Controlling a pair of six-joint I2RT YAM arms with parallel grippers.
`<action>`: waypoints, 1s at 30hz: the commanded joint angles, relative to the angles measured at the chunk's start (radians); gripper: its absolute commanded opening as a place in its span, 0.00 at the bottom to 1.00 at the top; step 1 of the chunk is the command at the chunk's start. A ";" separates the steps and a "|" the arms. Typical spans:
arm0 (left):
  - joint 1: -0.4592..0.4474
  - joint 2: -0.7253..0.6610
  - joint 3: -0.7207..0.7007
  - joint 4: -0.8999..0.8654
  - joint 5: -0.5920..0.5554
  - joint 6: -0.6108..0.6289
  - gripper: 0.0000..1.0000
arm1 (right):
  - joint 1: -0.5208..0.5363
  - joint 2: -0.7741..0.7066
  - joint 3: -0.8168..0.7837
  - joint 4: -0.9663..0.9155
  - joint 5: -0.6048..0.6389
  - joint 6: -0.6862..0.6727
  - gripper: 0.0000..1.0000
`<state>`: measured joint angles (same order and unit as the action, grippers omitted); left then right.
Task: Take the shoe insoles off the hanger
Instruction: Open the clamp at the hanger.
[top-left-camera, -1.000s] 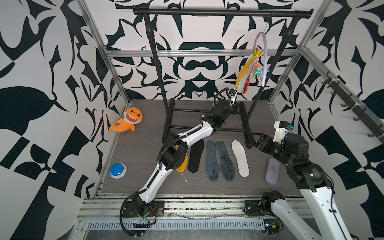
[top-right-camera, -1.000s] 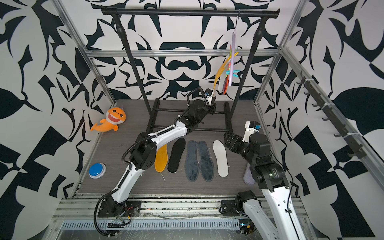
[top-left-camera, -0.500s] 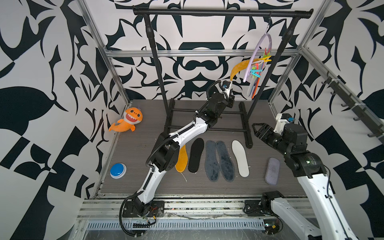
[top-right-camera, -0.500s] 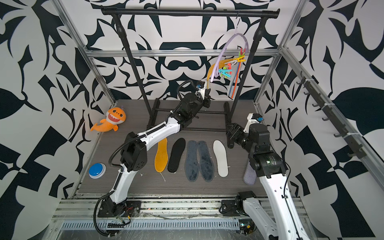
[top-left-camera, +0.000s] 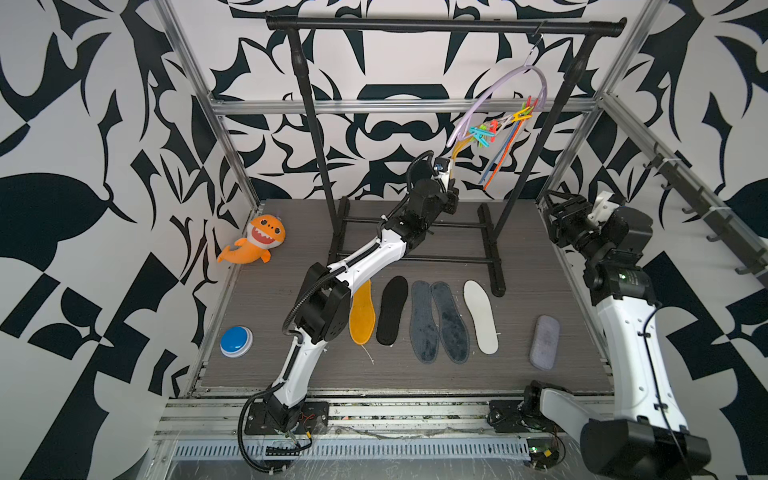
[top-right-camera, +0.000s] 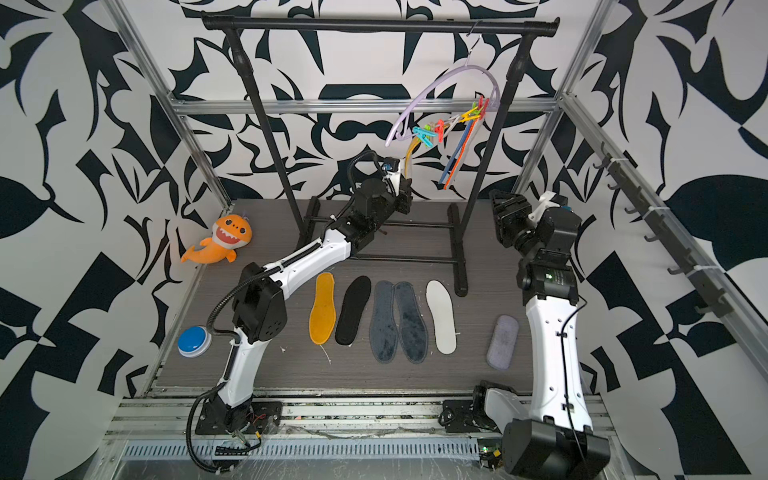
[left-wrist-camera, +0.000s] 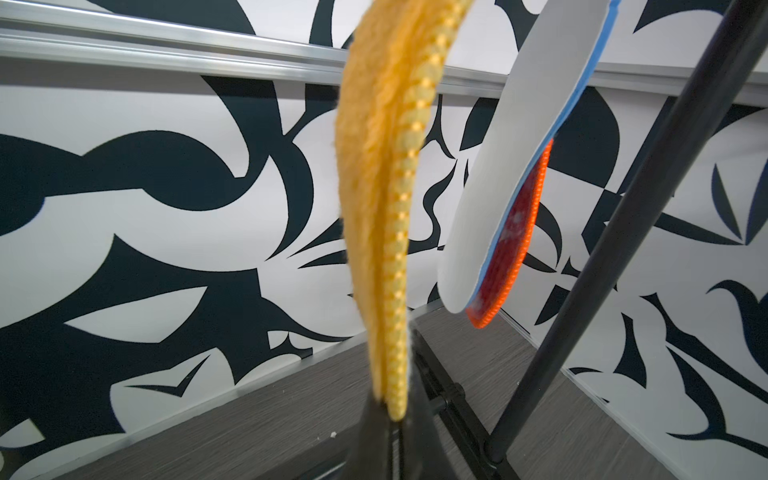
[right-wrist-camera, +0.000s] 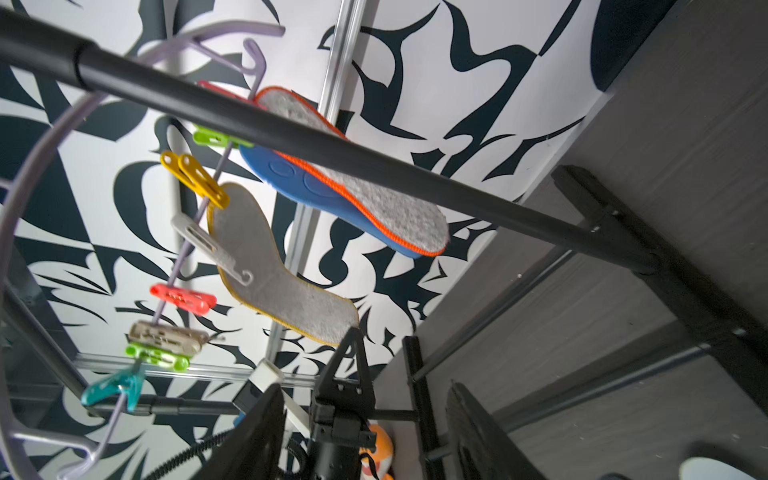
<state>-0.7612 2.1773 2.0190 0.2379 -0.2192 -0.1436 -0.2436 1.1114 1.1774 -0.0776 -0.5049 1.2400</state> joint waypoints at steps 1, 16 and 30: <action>0.016 -0.059 0.004 -0.016 0.023 -0.029 0.00 | -0.001 0.040 0.070 0.184 -0.039 0.147 0.63; 0.045 -0.030 0.097 -0.120 0.063 -0.071 0.00 | 0.008 0.238 0.290 0.377 0.042 0.263 0.71; 0.060 0.004 0.189 -0.159 0.070 -0.088 0.00 | 0.134 0.355 0.444 0.414 0.107 0.216 0.75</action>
<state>-0.7071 2.1654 2.1624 0.0822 -0.1596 -0.2180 -0.1253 1.4727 1.5574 0.2653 -0.4278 1.4826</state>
